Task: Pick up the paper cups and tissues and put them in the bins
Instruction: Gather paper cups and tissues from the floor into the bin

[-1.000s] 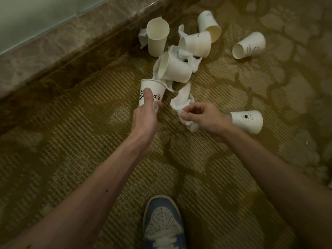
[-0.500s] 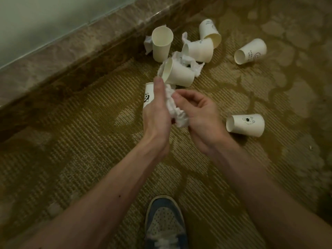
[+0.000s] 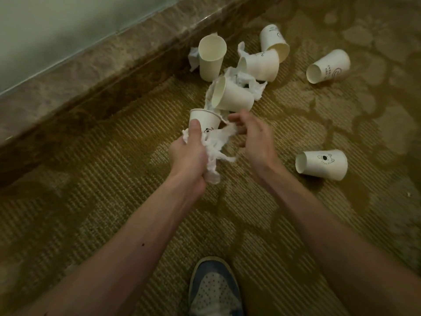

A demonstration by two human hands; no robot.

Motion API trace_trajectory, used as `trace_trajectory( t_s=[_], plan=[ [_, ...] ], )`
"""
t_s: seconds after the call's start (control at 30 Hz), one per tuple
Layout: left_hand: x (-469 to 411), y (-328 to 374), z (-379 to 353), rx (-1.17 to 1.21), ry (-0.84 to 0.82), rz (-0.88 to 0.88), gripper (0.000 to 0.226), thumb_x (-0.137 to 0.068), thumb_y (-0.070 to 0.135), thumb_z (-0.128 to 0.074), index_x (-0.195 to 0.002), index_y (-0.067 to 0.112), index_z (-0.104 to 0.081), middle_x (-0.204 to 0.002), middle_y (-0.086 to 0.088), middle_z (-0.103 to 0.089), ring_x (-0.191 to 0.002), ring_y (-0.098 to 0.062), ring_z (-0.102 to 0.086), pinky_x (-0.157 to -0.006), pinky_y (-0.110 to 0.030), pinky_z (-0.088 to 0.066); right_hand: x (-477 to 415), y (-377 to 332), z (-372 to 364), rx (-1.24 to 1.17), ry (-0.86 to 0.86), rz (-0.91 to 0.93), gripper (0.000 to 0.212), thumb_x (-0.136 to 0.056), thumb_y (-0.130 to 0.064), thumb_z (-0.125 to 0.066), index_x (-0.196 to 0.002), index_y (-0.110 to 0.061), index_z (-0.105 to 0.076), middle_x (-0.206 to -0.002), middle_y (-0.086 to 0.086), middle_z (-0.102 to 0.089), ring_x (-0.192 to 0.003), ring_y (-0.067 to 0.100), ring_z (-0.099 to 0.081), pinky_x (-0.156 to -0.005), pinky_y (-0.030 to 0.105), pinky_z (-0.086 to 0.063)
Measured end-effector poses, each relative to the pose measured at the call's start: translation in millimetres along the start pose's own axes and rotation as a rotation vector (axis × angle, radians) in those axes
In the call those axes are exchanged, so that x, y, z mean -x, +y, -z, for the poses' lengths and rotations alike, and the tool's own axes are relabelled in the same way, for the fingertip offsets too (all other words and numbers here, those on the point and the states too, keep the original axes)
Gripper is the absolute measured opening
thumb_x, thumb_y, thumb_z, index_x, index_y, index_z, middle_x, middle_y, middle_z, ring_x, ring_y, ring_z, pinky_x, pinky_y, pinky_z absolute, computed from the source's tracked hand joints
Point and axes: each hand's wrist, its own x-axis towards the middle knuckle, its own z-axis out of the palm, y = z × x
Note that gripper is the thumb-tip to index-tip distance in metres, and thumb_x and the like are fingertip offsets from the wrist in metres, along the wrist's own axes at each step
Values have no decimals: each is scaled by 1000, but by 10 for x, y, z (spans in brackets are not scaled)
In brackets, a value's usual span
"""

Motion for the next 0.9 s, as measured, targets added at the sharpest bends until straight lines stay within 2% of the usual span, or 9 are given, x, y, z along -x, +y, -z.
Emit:
trace_trajectory(
  t_s=[0.07, 0.17, 0.23, 0.3, 0.33, 0.4, 0.47, 0.63, 0.9],
  plan=[
    [-56, 48, 24, -33, -17, 8, 36, -99, 44, -48, -103, 12, -64, -97, -7, -74, -84, -20, -72, -66, -30, -59, -209, 46, 6, 142, -31, -44, 46, -100, -46, -32, -90, -28, -73, -107, -14, -67, -87, -14, -55, -79, 27, -43],
    [-127, 103, 48, -67, -38, -19, 40, -100, 46, -43, -104, 11, -64, -92, -6, -75, -76, -15, -73, -56, -24, -57, -480, 157, -45, 280, -95, -172, 57, -100, -48, -22, -75, -34, -71, -131, -1, -62, -116, 16, -54, -103, 45, -38],
    [-170, 124, 53, -83, -58, -49, 41, -100, 47, -43, -104, 12, -64, -91, -5, -75, -74, -13, -73, -53, -22, -55, -598, 236, -71, 344, -119, -219, 58, -98, -48, -23, -66, -35, -69, -124, 1, -65, -111, 24, -56, -101, 44, -39],
    [-202, 136, 57, -91, -73, -63, 42, -100, 47, -43, -106, 12, -65, -93, -5, -75, -78, -13, -74, -57, -24, -56, -660, 265, -93, 386, -111, -213, 61, -98, -44, -26, -52, -39, -65, -100, 0, -66, -89, 20, -54, -82, 36, -41],
    [-210, 142, 65, -92, -76, -62, 42, -100, 48, -43, -106, 12, -65, -92, -4, -76, -78, -14, -74, -59, -25, -57, -670, 258, -98, 404, -114, -206, 60, -98, -42, -27, -52, -39, -65, -95, -2, -65, -84, 18, -52, -77, 35, -39],
    [-224, 144, 80, -92, -72, -55, 44, -98, 51, -44, -106, 13, -65, -92, -4, -76, -80, -15, -74, -65, -30, -59, -674, 219, -98, 416, -128, -189, 53, -97, -40, -24, -73, -33, -71, -109, -3, -70, -95, 19, -57, -87, 37, -43],
    [-233, 155, 103, -96, -54, -35, 50, -96, 57, -44, -110, 13, -63, -95, -5, -76, -82, -17, -74, -75, -36, -61, -650, 159, -66, 373, -100, -150, 56, -95, -37, -22, -79, -26, -74, -110, 1, -72, -100, 22, -61, -93, 40, -45],
    [-236, 195, 144, -99, -27, -13, 64, -91, 66, -42, -123, 12, -58, -102, -6, -73, -90, -22, -72, -87, -43, -57, -365, -78, 124, 94, -116, -64, 58, -98, -31, -27, -73, -14, -77, -83, 2, -76, -77, 14, -69, -75, 32, -48],
    [-81, 195, 89, -183, -280, -31, 64, -87, 78, -29, -88, 28, -69, -98, -8, -75, -91, -28, -73, -83, -47, -58, -20, -321, 226, -347, -489, -111, 54, -92, -36, -39, -64, -7, -75, -74, 10, -71, -76, 20, -66, -74, 31, -52]
  ],
)
